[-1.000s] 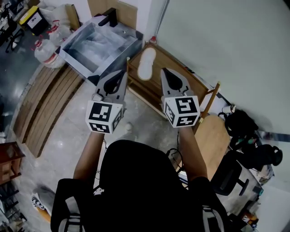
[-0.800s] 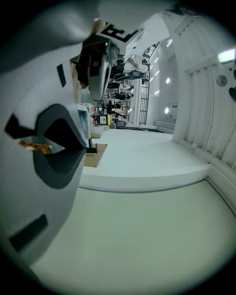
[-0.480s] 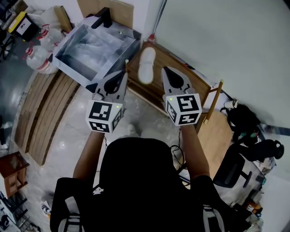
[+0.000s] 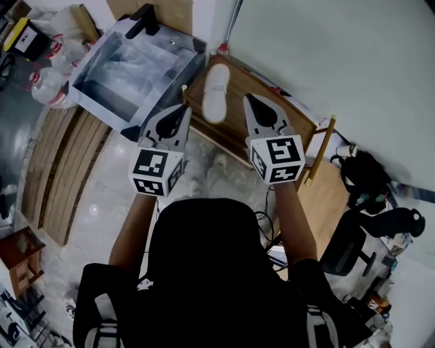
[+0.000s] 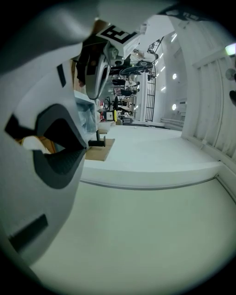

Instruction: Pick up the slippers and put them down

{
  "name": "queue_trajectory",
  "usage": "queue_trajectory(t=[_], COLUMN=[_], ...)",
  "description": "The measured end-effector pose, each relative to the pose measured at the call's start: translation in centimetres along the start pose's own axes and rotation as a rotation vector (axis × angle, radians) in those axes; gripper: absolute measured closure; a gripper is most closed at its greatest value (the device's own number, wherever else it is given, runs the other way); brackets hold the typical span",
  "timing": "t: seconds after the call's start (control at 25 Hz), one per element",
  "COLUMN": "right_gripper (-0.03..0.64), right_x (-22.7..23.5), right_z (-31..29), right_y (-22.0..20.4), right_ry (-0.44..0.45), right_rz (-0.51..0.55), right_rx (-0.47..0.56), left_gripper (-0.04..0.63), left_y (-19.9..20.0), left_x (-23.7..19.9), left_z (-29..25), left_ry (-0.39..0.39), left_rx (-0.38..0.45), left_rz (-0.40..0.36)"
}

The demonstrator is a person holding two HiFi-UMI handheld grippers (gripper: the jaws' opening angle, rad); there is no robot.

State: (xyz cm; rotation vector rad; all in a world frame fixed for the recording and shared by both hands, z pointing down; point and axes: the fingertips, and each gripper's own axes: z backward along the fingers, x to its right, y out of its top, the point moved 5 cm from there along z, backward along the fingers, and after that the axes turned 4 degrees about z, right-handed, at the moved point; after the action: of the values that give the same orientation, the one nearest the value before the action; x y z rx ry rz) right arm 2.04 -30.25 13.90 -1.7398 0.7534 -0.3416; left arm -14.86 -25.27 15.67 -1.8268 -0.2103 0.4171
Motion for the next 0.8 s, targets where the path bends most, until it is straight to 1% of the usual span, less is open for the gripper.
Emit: queue_trajectory(t=[0.12,0.2,0.28,0.4,0.6,0.8], right_gripper=[0.618,0.617,0.618,0.618,0.618,0.618], right_x=[1.3,2.1,3.1,4.8,6.9,8.1], right_z=[-1.0,-1.9,-2.8,-4.1,-6.4,-8.4], right_y=[-0.1,-0.4,-0.9,-1.9,-3.8,-6.2], right_ry=[0.017,0.030,0.043,0.060,0.090,0.118], right_rz=[0.002,0.002,0.002,-0.002,-0.024,-0.059], right_rx=[0.004,0.000,-0.012,-0.039,-0.080,-0.126], left_gripper=[0.588,0.588,0.588,0.588,0.588,0.588], left_y=[-0.3,-0.8,-1.4,-2.1,-3.8,-6.2], left_x=[0.0,-0.3,-0.9,-1.1,-1.6,-2.1], left_z=[-1.7,-3.0,-4.5,-6.8,-9.8,-12.6], left_ry=[0.002,0.007,0.019,0.030,0.044,0.034], left_rx=[-0.024,-0.042,-0.044,-0.067,-0.139,-0.215], left_rz=[0.019,0.017,0.009,0.017,0.027,0.047])
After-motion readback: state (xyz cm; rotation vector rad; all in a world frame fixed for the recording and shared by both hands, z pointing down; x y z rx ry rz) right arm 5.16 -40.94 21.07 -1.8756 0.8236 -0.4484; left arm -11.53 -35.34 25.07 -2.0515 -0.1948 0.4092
